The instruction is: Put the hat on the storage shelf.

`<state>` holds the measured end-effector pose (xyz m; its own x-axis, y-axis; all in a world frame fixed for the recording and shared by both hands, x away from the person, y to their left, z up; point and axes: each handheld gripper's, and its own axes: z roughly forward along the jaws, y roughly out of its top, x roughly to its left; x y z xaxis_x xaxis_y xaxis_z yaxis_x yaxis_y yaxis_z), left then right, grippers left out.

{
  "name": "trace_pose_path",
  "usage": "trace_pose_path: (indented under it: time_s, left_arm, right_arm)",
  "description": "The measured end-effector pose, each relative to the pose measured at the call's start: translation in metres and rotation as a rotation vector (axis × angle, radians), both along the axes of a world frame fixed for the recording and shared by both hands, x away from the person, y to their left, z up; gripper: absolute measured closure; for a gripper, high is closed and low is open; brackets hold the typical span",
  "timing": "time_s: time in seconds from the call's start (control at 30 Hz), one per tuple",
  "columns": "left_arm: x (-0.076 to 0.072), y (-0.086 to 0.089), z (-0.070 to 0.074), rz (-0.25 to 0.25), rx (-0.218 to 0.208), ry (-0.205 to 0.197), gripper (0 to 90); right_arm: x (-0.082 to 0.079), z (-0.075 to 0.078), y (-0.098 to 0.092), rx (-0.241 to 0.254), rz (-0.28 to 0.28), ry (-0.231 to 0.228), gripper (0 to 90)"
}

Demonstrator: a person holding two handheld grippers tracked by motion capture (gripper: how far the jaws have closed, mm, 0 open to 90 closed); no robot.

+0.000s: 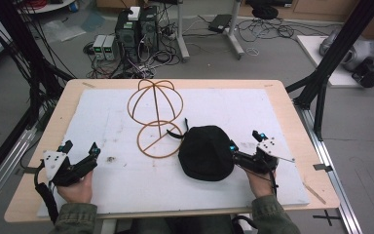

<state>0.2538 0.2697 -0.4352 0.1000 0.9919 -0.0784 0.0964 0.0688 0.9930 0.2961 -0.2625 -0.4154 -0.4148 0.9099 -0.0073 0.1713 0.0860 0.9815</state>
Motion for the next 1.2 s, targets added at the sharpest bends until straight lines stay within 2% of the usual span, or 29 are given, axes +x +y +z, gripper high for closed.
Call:
trace_pose_path:
  time_s: [0.47,0.73,0.9,1.1,1.2]
  left_arm:
    - [0.000,0.001,0.000,-0.002,-0.004,0.001,16.2]
    - [0.001,0.001,0.000,-0.002,-0.006,0.003,16.3]
    - [0.001,0.002,0.000,-0.002,-0.009,0.005,16.3]
    - [0.001,0.003,-0.001,-0.001,-0.016,0.005,16.3]
    - [0.001,0.003,0.000,0.000,-0.019,0.004,16.3]
  right_arm:
    - [0.000,-0.002,0.014,-0.020,0.060,0.030,11.2]
    - [-0.003,-0.002,0.030,-0.041,0.133,0.048,11.2]
    - [-0.004,-0.002,0.036,-0.051,0.157,0.046,11.1]
    - [-0.008,0.001,0.037,-0.042,0.150,0.025,11.1]
    - [-0.009,0.000,0.042,-0.055,0.175,0.030,11.1]
